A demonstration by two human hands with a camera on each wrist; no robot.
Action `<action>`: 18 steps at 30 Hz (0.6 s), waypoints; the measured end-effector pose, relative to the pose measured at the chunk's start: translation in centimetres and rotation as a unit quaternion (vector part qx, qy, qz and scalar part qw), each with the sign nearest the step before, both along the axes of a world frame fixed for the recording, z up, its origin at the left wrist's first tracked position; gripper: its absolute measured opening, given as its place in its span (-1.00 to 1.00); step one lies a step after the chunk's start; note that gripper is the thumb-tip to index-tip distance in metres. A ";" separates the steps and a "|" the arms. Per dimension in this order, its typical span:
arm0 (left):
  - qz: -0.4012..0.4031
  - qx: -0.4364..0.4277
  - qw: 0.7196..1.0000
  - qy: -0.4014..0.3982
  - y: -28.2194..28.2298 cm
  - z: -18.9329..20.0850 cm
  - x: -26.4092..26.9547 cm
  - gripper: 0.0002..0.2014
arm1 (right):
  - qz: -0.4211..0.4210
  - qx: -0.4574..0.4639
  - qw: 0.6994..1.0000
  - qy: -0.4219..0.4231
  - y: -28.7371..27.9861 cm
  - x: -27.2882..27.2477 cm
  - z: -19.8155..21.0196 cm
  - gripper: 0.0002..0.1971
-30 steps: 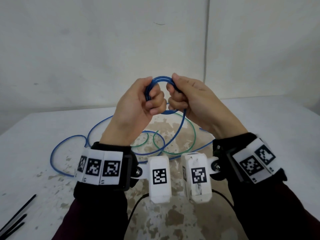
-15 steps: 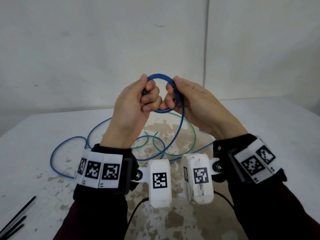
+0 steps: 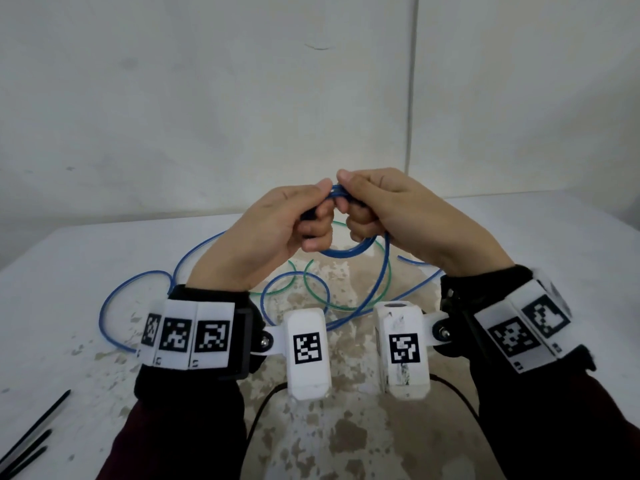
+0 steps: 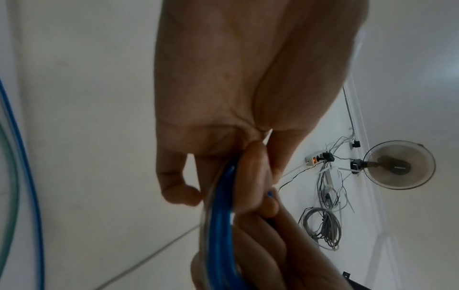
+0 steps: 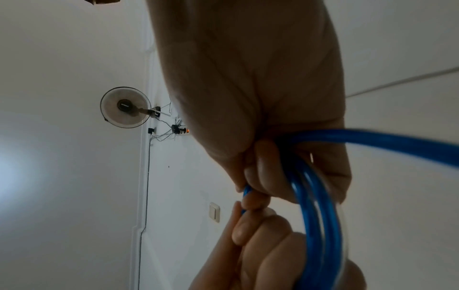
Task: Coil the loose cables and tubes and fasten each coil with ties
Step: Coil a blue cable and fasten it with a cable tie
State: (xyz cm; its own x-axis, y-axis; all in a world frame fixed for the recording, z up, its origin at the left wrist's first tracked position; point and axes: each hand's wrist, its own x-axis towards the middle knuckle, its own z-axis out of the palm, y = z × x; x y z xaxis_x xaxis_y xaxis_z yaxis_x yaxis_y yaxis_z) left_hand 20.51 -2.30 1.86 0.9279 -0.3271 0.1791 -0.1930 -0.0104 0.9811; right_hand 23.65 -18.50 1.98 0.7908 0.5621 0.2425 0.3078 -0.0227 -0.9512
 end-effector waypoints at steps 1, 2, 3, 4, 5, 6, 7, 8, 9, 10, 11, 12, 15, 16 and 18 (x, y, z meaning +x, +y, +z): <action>0.011 -0.001 1.000 -0.015 0.0 0.0 0.0 -0.60 | -0.007 0.005 1.000 0.001 0.1 0.0 0.0 -0.60; 0.024 0.000 0.999 -0.028 0.0 0.0 0.0 -0.61 | -0.014 0.009 1.000 0.002 0.1 0.0 0.0 -0.61; 0.034 0.001 0.999 -0.034 0.1 0.1 0.1 -0.62 | -0.020 0.010 1.000 0.003 0.2 0.1 0.0 -0.62; 0.041 -0.001 0.999 -0.032 0.2 0.1 0.2 -0.62 | -0.025 0.009 1.000 0.001 0.2 0.1 0.0 -0.63; 0.042 -0.007 0.999 -0.022 0.3 0.2 0.3 -0.63 | -0.029 0.009 1.000 -0.001 0.2 0.1 0.0 -0.64; 0.039 -0.016 0.999 -0.013 0.4 0.2 0.3 -0.63 | -0.033 0.011 0.999 -0.001 0.2 0.0 0.1 -0.64; 0.038 -0.025 0.999 -0.009 0.3 0.2 0.4 -0.63 | -0.039 0.016 0.999 0.001 0.1 0.0 0.2 -0.63; 0.043 -0.033 0.998 -0.014 0.3 0.2 0.4 -0.63 | -0.044 0.023 0.999 0.005 0.1 0.0 0.2 -0.62; 0.051 -0.038 0.998 -0.025 0.1 0.1 0.4 -0.62 | -0.047 0.032 0.998 0.010 0.1 0.0 0.2 -0.61; 0.059 -0.046 0.996 -0.038 -0.1 0.1 0.4 -0.62 | -0.046 0.041 0.998 0.015 0.1 0.0 0.2 -0.60; 0.065 -0.063 0.995 -0.050 -0.3 0.1 0.4 -0.61 | -0.043 0.050 0.998 0.023 0.1 0.1 0.2 -0.59; 0.071 -0.090 0.992 -0.059 -0.4 0.0 0.4 -0.61 | -0.036 0.062 0.997 0.032 0.1 0.1 0.2 -0.57; 0.070 -0.176 0.981 -0.048 -0.6 0.1 0.7 -0.61 | -0.010 0.110 0.992 0.064 0.2 0.2 0.2 -0.58; 0.060 -0.184 0.980 -0.037 -0.7 0.2 0.8 -0.62 | -0.011 0.123 0.990 0.070 0.2 0.3 0.2 -0.59; 0.034 -0.157 0.987 -0.015 -0.7 0.1 0.7 -0.65 | -0.023 0.124 0.990 0.067 0.4 0.3 0.1 -0.61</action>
State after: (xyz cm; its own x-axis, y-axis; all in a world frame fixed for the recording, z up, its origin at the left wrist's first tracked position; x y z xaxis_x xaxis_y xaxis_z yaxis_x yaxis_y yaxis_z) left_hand 21.25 -3.02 2.00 0.9385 -0.1875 0.2899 -0.2323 0.2783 0.9320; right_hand 23.99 -18.13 2.06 0.8484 0.4612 0.2599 0.1833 0.2046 -0.9615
